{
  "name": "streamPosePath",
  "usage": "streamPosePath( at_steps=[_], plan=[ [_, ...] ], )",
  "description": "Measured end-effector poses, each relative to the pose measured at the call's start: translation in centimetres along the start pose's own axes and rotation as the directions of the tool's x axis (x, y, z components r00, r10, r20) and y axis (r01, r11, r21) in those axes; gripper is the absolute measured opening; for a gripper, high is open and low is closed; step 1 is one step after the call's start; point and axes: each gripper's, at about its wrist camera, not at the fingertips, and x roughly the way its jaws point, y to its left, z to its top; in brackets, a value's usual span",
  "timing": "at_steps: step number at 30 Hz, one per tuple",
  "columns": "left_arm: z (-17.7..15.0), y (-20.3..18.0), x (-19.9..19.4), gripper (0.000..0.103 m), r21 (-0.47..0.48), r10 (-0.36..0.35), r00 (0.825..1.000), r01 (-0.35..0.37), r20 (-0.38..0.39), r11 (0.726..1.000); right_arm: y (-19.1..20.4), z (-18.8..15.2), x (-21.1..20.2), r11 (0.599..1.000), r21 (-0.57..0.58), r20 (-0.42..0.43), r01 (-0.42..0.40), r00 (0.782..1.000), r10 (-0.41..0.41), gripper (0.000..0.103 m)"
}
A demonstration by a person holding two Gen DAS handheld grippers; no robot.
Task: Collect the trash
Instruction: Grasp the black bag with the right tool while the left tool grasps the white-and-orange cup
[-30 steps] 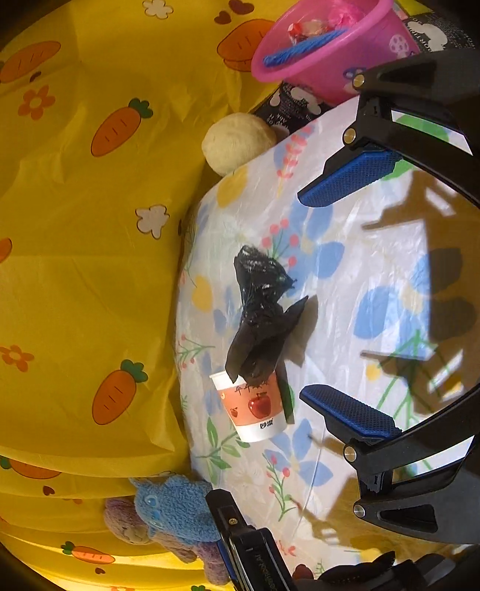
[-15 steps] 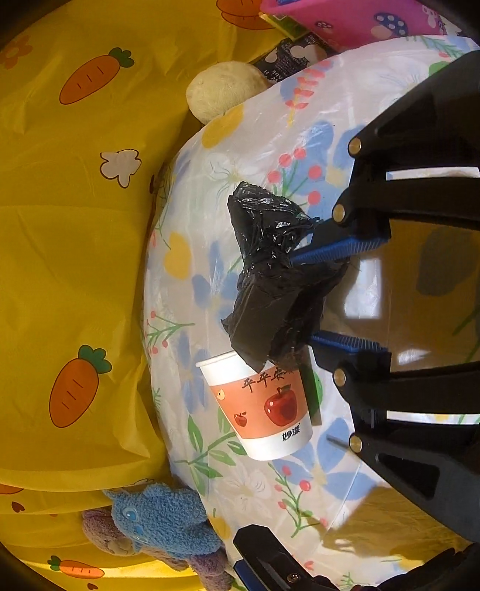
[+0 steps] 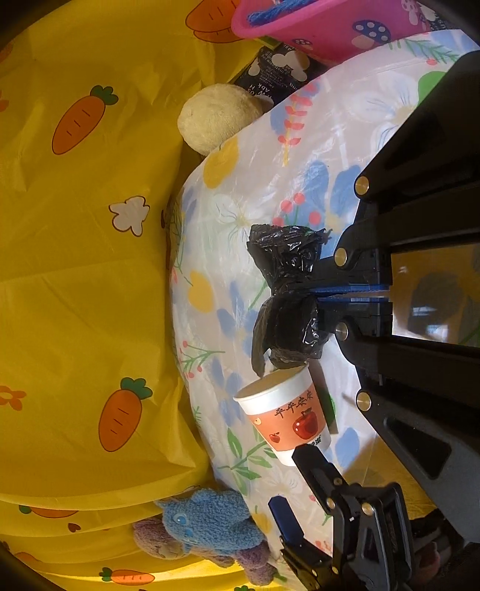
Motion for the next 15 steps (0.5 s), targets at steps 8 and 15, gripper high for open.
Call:
streamPosePath(
  at_steps=[8, 15],
  plan=[
    [0.3, -1.1, 2.7, 0.092, 0.035, -0.092, 0.992, 0.095, -0.082, 0.995, -1.6, -0.6, -1.9, 1.0, 0.018, 0.027, 0.001, 1.0, -0.001, 0.003],
    [0.0, -1.5, 3.2, 0.074, 0.04, -0.116, 0.987, 0.121, -0.112, 0.992, -2.1, -0.9, -2.7, 1.0, 0.023, 0.037, -0.006, 0.999, 0.005, 0.003]
  ],
)
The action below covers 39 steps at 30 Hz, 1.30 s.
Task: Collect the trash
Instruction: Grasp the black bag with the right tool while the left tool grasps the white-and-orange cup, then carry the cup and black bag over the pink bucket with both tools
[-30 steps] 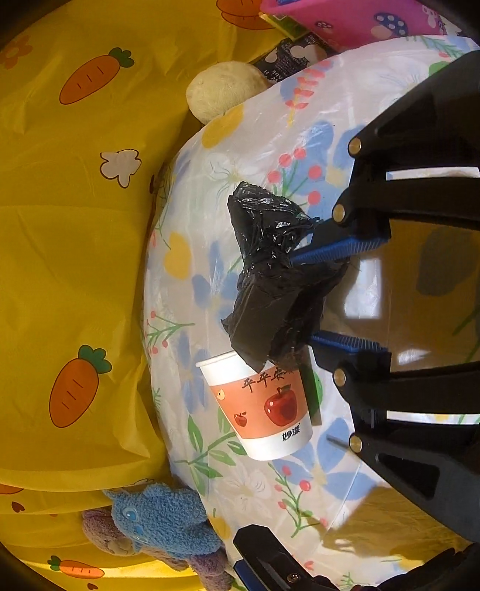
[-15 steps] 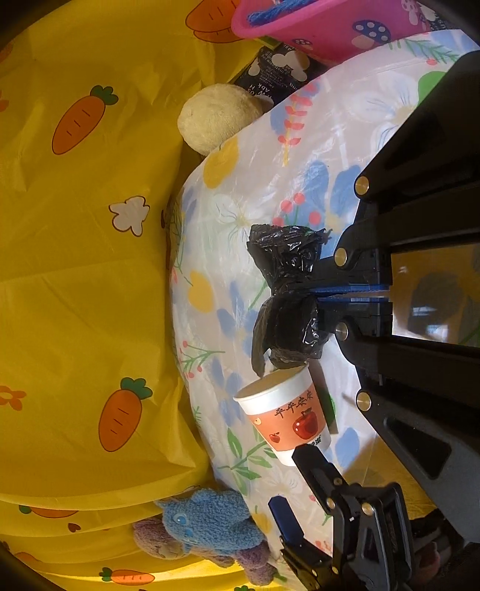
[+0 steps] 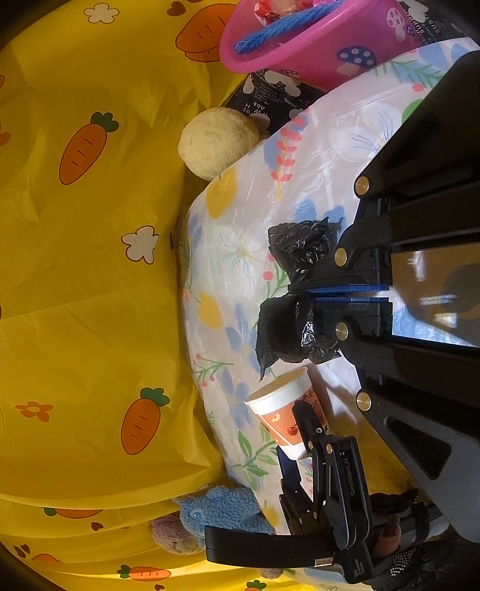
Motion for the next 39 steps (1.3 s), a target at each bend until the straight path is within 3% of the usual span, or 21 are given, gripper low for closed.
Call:
streamPosePath(
  at_steps=[8, 27, 34, 39],
  plan=[
    [-0.4, -0.3, -0.6, 0.061, -0.003, 0.005, 1.0, -0.005, 0.005, 1.0, 0.2, -0.2, -1.0, 1.0, -0.005, 0.011, -0.008, 1.0, 0.008, 0.003],
    [-0.8, -1.9, -5.5, 0.058, -0.04, -0.051, 0.994, 0.055, 0.1, 0.998, -0.5, -0.2, -5.0, 1.0, -0.002, 0.07, 0.001, 0.998, -0.001, 0.003],
    [0.0, -4.8, -7.6, 0.058, -0.021, -0.116, 0.984, 0.12, 0.137, 0.993, -2.0, 0.5, -7.5, 1.0, 0.01, 0.116, 0.02, 0.993, -0.021, 0.003],
    [2.3, -9.4, -9.2, 0.058, 0.02, -0.213, 0.959, 0.213, 0.185, 0.977, -5.6, 2.1, -10.8, 0.993, 0.056, 0.193, 0.1, 0.975, -0.109, 0.003]
  ],
)
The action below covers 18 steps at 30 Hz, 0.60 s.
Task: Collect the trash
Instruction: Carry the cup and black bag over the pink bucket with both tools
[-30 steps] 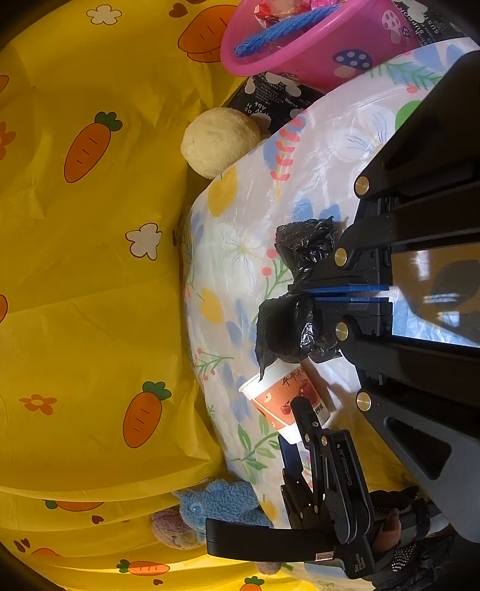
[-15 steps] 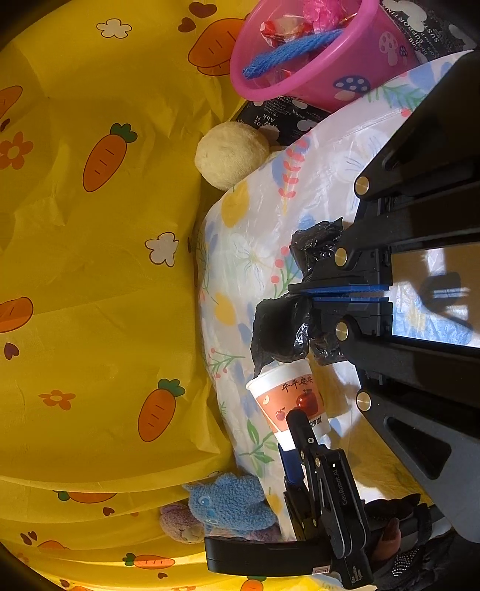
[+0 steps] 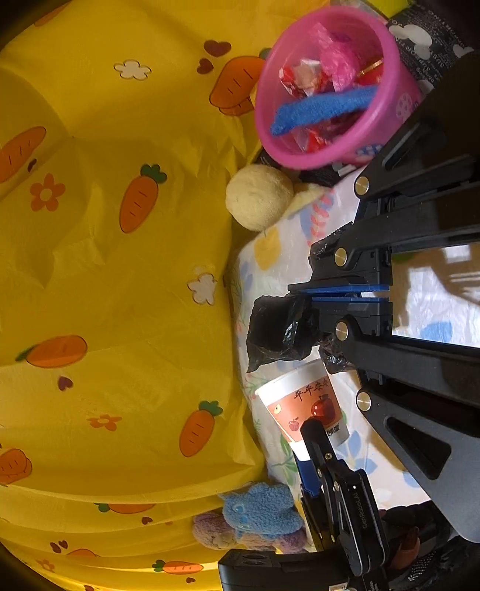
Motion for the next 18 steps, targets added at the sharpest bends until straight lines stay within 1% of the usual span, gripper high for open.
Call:
streamPosePath(
  at_steps=[2, 4, 5, 6, 9, 13, 14, 18],
  plan=[
    [1.0, -2.4, 0.6, 0.058, 0.014, -0.049, 0.999, 0.048, 0.012, 0.999, -2.4, 1.1, -1.2, 0.998, 0.022, 0.04, 0.063, 0.997, -0.063, 0.003],
    [1.8, -5.0, 1.5, 0.058, 0.036, -0.091, 0.996, 0.09, 0.018, 0.995, -4.6, 1.8, -2.0, 0.99, 0.036, 0.07, 0.133, 0.988, -0.135, 0.003],
    [2.2, -6.3, 2.1, 0.058, 0.047, -0.106, 0.994, 0.105, 0.02, 0.993, -5.6, 2.0, -2.3, 0.984, 0.041, 0.082, 0.173, 0.981, -0.176, 0.003],
    [2.6, -7.5, 2.8, 0.058, 0.056, -0.123, 0.992, 0.121, 0.021, 0.991, -7.0, 2.3, -2.6, 0.972, 0.048, 0.097, 0.231, 0.967, -0.235, 0.003],
    [3.3, -10.8, 5.1, 0.058, 0.049, -0.173, 0.985, 0.172, 0.016, 0.984, -10.1, 2.6, -2.9, 0.942, 0.07, 0.115, 0.327, 0.936, -0.334, 0.003],
    [3.5, -14.7, 8.4, 0.058, 0.051, -0.2, 0.98, 0.199, 0.003, 0.979, -13.3, 2.0, -2.5, 0.907, 0.057, 0.111, 0.417, 0.901, -0.421, 0.003],
    [3.5, -15.5, 9.2, 0.058, 0.053, -0.205, 0.979, 0.205, -0.004, 0.977, -14.1, 1.6, -2.2, 0.904, 0.057, 0.099, 0.424, 0.899, -0.427, 0.003],
    [2.9, -17.7, 11.9, 0.058, 0.052, -0.225, 0.973, 0.227, -0.043, 0.972, -16.8, 0.3, -1.8, 0.907, 0.08, 0.032, 0.414, 0.908, -0.418, 0.004]
  ],
)
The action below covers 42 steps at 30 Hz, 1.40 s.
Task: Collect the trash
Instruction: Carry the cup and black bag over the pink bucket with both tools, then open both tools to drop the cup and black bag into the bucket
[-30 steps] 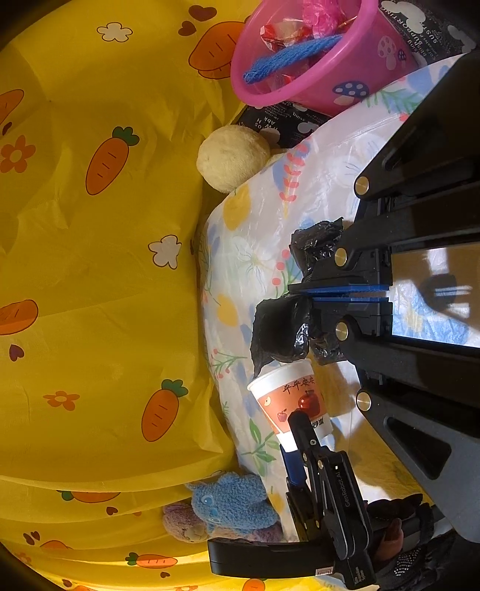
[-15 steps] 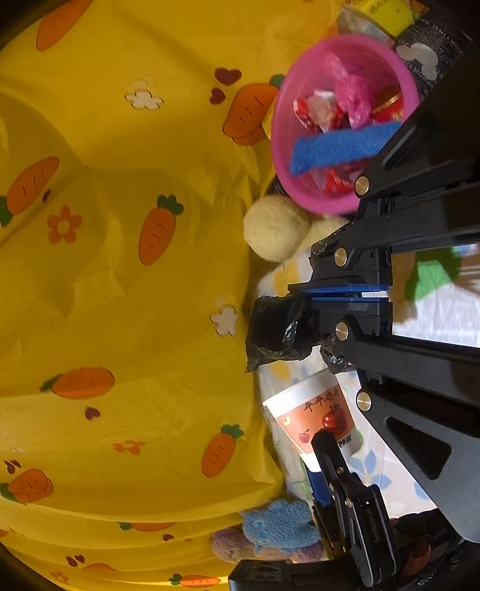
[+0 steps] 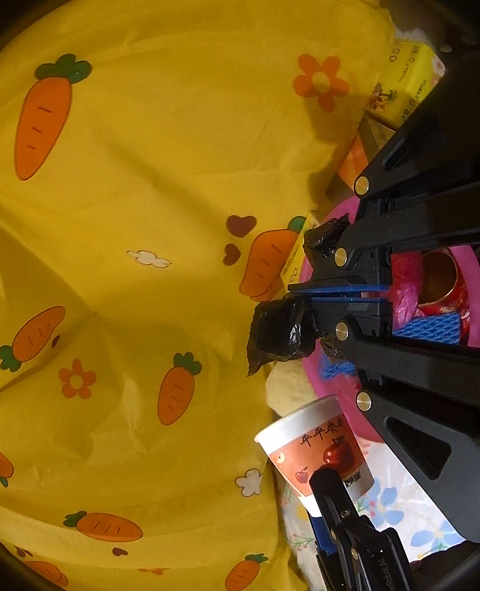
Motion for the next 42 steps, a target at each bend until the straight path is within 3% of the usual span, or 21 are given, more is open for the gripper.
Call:
streamPosePath(
  at_steps=[2, 5, 12, 18, 21, 23, 27, 29, 32, 38, 42],
  plan=[
    [-0.4, -0.2, 1.2, 0.058, -0.014, -0.011, 1.0, 0.011, -0.021, 1.0, -1.2, -0.6, 0.4, 1.0, 0.029, -0.03, -0.012, 0.999, 0.013, 0.011],
    [-1.0, -0.5, 2.7, 0.058, -0.017, -0.012, 0.999, 0.011, -0.053, 1.0, -2.4, -1.1, 0.3, 0.997, 0.079, -0.027, -0.01, 1.0, 0.012, 0.054],
    [-2.3, -1.5, 4.7, 0.059, -0.007, -0.032, 0.993, 0.031, -0.113, 0.999, -4.2, -1.4, -0.3, 0.99, 0.138, -0.02, 0.035, 0.999, -0.032, 0.059],
    [-4.0, -3.2, 5.8, 0.061, 0.109, -0.001, 0.987, 0.018, -0.158, 0.994, -5.3, -1.9, -1.4, 0.982, 0.186, -0.006, 0.022, 1.0, -0.021, 0.065],
    [-4.1, -3.9, 5.6, 0.07, 0.159, -0.009, 0.984, 0.038, -0.176, 0.987, -5.4, -2.0, -2.0, 0.982, 0.186, 0.004, 0.019, 1.0, -0.02, 0.069],
    [-4.1, -3.9, 4.9, 0.083, 0.165, 0.008, 0.987, 0.019, -0.158, 0.986, -5.4, -2.0, -2.3, 0.982, 0.186, 0.01, 0.017, 1.0, -0.019, 0.07],
    [-3.7, -2.6, 3.1, 0.091, 0.126, 0.025, 0.994, -0.011, -0.106, 0.992, -5.3, -2.1, -2.9, 0.981, 0.195, 0.016, 0.005, 1.0, -0.008, 0.074],
    [-3.5, -1.6, 2.0, 0.093, 0.089, 0.052, 0.995, -0.044, -0.084, 0.995, -5.0, -2.2, -3.3, 0.981, 0.192, 0.02, -0.004, 1.0, 0.0, 0.076],
    [-3.5, -0.1, -0.1, 0.096, 0.065, 0.158, 0.987, -0.156, -0.036, 0.986, -4.0, -2.4, -4.2, 0.985, 0.171, 0.032, -0.009, 0.999, 0.003, 0.083],
    [-4.5, 1.3, -4.9, 0.097, 0.075, 0.36, 0.931, -0.364, 0.064, 0.928, -0.8, -3.4, -6.1, 0.996, 0.093, 0.039, 0.011, 0.999, -0.015, 0.096],
    [-5.9, 1.7, -8.1, 0.097, 0.068, 0.395, 0.913, -0.403, 0.103, 0.913, 1.1, -4.3, -7.3, 0.998, 0.068, 0.022, 0.018, 1.0, -0.019, 0.097]
  ],
)
